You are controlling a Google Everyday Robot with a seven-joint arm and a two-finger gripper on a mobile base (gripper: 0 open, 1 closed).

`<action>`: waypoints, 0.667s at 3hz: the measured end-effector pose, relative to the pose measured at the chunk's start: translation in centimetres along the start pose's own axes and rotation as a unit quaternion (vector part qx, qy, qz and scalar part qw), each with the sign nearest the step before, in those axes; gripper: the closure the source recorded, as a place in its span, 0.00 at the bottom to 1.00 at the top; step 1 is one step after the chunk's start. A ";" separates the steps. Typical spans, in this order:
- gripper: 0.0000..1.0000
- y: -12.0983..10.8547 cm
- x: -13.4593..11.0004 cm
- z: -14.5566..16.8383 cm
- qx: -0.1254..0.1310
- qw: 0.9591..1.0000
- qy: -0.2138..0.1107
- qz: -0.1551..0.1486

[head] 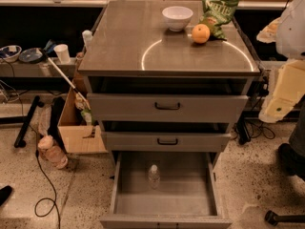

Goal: Pick water bottle from bottom drawer and place on counter

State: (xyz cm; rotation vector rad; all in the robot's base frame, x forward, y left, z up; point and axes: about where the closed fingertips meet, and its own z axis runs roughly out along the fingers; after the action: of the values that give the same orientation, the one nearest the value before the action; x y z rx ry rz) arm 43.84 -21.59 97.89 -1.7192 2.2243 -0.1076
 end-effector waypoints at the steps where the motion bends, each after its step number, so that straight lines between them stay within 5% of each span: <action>1: 0.00 0.0 0.0 0.0 0.000 1.000 0.000 0.000; 2: 0.00 0.1 0.4 0.3 0.006 1.000 0.001 0.005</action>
Offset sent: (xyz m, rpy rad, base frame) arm -0.0014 -0.0102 -0.0167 -0.0020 -0.0048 -0.0342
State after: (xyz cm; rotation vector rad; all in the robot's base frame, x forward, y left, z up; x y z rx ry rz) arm 43.78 -21.93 97.46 -1.7009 2.2293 -0.1199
